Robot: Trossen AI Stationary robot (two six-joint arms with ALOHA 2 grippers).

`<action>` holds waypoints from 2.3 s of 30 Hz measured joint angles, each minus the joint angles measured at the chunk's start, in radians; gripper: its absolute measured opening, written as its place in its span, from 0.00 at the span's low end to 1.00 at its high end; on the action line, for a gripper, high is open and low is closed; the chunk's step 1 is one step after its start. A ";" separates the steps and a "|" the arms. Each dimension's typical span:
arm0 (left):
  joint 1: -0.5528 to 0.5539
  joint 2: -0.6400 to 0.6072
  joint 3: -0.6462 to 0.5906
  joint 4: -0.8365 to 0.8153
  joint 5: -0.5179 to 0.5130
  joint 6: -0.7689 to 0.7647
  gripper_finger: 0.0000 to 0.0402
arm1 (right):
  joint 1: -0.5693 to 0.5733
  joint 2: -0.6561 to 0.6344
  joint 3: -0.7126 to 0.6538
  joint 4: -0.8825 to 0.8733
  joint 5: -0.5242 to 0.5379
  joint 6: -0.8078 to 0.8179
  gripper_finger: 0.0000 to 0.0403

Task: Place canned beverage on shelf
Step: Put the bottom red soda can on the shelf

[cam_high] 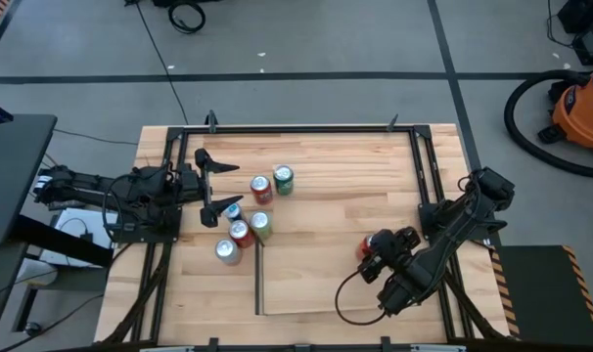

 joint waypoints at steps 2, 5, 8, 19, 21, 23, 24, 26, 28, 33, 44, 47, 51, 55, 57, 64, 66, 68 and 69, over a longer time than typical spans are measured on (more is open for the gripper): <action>0.000 0.000 0.000 0.000 0.000 0.000 0.92 | 0.000 0.000 0.000 0.001 -0.003 0.000 0.82; 0.000 0.000 0.000 0.000 0.000 0.000 0.92 | 0.000 0.000 0.000 0.005 -0.018 -0.009 0.82; 0.000 0.000 0.000 0.000 0.000 0.000 0.92 | 0.000 0.000 0.000 0.014 -0.028 -0.026 0.82; 0.000 0.000 0.000 0.000 0.000 0.000 0.92 | -0.027 0.002 0.039 0.012 -0.159 -0.059 0.91; 0.000 0.000 0.000 0.000 0.000 0.000 0.92 | -0.039 0.003 0.056 0.005 -0.181 -0.076 0.92; 0.000 0.000 0.000 -0.001 0.000 0.000 0.92 | -0.051 0.003 0.070 -0.003 -0.184 -0.092 0.92; 0.000 0.000 0.000 -0.002 0.000 -0.001 0.92 | -0.055 0.003 0.077 -0.006 -0.184 -0.097 0.92; 0.000 0.000 0.000 -0.003 0.000 -0.001 0.92 | -0.066 0.003 0.090 -0.013 -0.185 -0.100 0.92; 0.000 0.000 0.000 -0.007 0.000 -0.001 0.92 | -0.076 0.003 0.102 -0.029 -0.202 -0.101 0.92; 0.000 0.000 0.000 -0.008 0.000 -0.002 0.92 | -0.102 0.003 0.129 -0.060 -0.242 -0.102 0.92; 0.000 0.000 0.000 -0.009 0.000 -0.005 0.92 | -0.183 0.003 0.148 -0.062 -0.310 -0.100 0.92; 0.000 0.000 0.000 -0.010 0.000 -0.004 0.92 | -0.200 0.003 0.148 -0.063 -0.322 -0.104 0.92; 0.000 0.000 0.000 -0.014 0.000 -0.004 0.92 | -0.207 0.003 0.149 -0.080 -0.323 -0.107 0.90; 0.000 0.000 0.000 -0.014 0.000 -0.003 0.92 | -0.208 0.003 0.149 -0.097 -0.336 -0.105 0.88; 0.000 0.000 0.000 -0.015 0.000 -0.003 0.92 | -0.208 0.003 0.149 -0.103 -0.348 -0.104 0.87; 0.000 0.000 0.000 -0.015 0.000 -0.003 0.92 | -0.208 0.003 0.149 -0.108 -0.354 -0.104 0.86; 0.000 0.000 0.000 -0.016 0.000 -0.003 0.92 | -0.208 0.003 0.149 -0.111 -0.353 -0.104 0.86; 0.000 0.000 0.000 -0.016 0.000 -0.003 0.92 | -0.207 0.003 0.149 -0.112 -0.342 -0.105 0.86; 0.000 0.000 0.000 -0.017 0.000 -0.003 0.92 | -0.207 0.003 0.149 -0.113 -0.334 -0.107 0.86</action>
